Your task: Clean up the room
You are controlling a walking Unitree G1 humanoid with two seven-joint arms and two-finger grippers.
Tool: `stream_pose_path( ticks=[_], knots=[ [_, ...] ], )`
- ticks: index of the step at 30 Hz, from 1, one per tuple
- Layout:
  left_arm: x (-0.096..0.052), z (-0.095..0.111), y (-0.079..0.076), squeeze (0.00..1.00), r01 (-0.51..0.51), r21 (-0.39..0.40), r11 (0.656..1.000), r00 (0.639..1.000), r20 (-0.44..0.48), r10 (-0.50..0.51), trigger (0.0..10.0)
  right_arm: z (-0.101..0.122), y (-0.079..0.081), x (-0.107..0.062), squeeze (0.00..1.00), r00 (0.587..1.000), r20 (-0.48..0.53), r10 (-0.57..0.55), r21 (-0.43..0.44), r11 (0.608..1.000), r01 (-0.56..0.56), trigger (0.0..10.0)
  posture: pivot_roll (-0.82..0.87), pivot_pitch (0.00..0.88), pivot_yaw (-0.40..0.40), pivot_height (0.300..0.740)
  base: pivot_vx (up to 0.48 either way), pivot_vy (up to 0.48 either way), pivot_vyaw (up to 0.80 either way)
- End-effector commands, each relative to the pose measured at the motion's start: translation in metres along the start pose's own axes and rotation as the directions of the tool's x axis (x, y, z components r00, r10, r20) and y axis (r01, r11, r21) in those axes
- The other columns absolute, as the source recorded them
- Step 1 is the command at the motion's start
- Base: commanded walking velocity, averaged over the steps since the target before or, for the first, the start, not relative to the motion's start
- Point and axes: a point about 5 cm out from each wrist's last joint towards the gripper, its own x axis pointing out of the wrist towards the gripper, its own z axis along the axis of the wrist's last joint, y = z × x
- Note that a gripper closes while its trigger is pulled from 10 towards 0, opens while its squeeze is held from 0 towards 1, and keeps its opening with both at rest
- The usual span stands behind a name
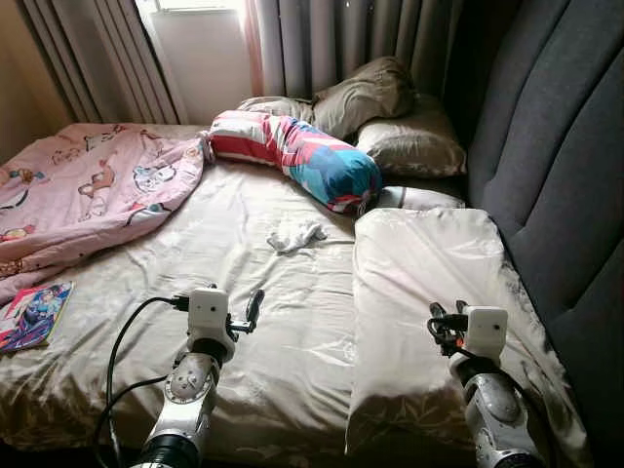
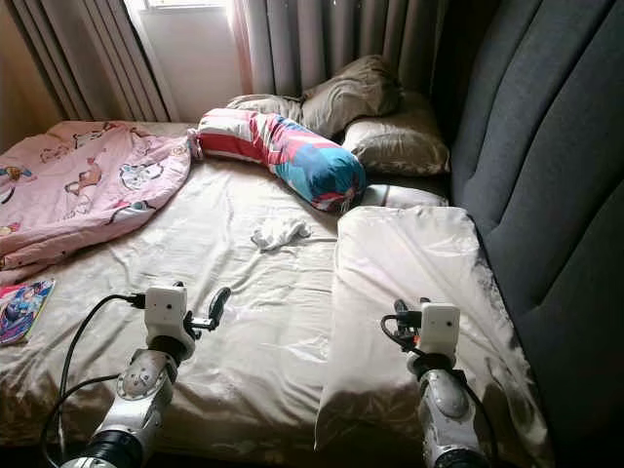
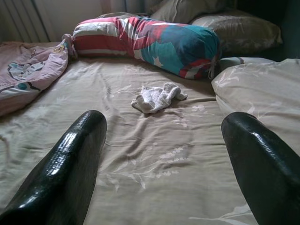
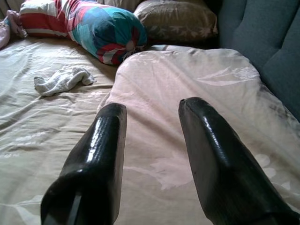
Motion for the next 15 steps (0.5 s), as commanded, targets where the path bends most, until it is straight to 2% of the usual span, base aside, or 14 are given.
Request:
stream_pose_path(
  ticks=[1, 10, 15],
  knots=[
    [-0.0027, -0.0054, 0.0045, 0.0, -0.012, 0.001, 1.0, 0.999, -0.031, 0.012, 10.0, -0.0051, 0.0037, 0.0001, 0.0, 0.999, -0.037, -0.019, 0.037, 0.999, 0.021, 10.0, -0.02, 0.067, 0.025, 0.675, 0.0, 0.0, 0.0],
    [-0.0007, -0.0037, 0.005, 0.0, -0.004, 0.005, 1.0, 0.999, -0.032, 0.004, 10.0, -0.0087, 0.0109, -0.0018, 0.0, 0.999, -0.046, 0.01, 0.039, 0.999, -0.008, 10.0, -0.01, 0.072, 0.028, 0.73, 0.0, 0.0, 0.0],
    [-0.001, -0.0056, 0.0063, 0.0, -0.006, 0.004, 1.0, 0.999, -0.047, 0.006, 10.0, -0.0132, 0.0056, -0.0029, 0.0, 0.996, -0.084, -0.004, 0.043, 0.999, 0.008, 10.0, -0.01, 0.07, 0.022, 0.74, 0.0, 0.0, 0.0]
  ],
)
